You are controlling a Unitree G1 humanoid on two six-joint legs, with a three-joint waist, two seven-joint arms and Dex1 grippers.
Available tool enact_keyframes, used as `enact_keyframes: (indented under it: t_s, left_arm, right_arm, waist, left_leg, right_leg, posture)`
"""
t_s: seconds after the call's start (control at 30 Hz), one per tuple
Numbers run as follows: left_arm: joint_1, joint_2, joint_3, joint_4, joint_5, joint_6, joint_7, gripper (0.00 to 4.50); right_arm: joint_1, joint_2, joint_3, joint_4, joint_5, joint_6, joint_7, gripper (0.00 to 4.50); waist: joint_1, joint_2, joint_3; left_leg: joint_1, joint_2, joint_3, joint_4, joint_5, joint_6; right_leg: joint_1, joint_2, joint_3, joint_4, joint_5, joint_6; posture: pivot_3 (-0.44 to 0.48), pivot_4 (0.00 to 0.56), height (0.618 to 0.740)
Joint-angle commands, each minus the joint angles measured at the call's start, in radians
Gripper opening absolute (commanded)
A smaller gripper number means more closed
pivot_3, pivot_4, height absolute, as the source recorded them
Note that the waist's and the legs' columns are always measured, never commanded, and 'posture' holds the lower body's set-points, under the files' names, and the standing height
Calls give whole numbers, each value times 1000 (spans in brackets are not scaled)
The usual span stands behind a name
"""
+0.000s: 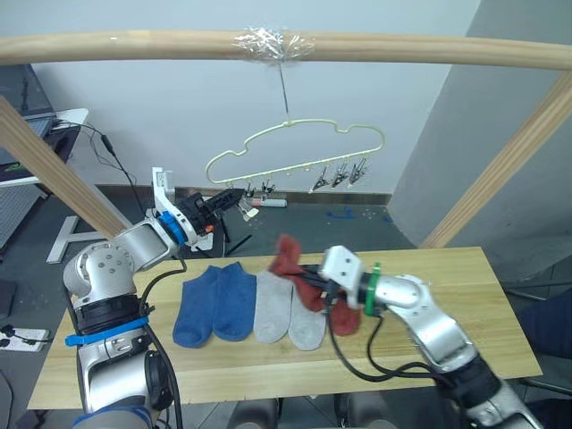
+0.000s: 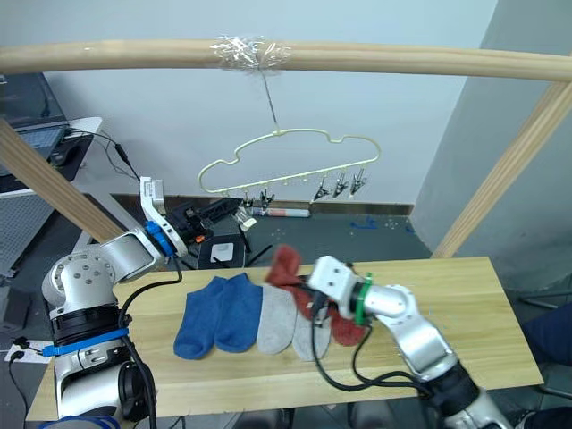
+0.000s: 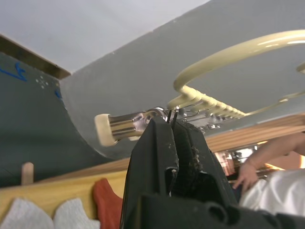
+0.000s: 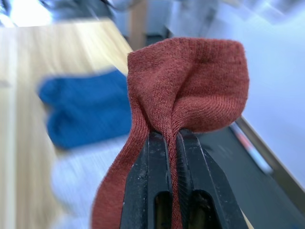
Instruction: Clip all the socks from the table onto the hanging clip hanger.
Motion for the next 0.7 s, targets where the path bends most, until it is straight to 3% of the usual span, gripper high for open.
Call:
enact_keyframes:
  t_s: [0.03, 0.7]
  left_arm:
    - [7, -5, -2, -84, -47, 13, 12, 0]
    - [80, -17, -16, -199, -139, 12, 52, 0]
  right_arm:
    - [-71, 61, 4, 42, -3, -16, -22, 18]
    - [-135, 57, -21, -24, 0, 23, 8, 18]
  waist:
    - [6, -1, 1]
    - [17, -1, 1]
  left_leg:
    - [0, 0, 0, 0, 0, 0]
    - [-3, 1, 1, -1, 1, -2]
  right_leg:
    - [-4, 0, 0, 0, 0, 0]
    - [-6, 0, 0, 1, 1, -1]
  posture:
    - [150, 210, 740]
    - [166, 191, 740]
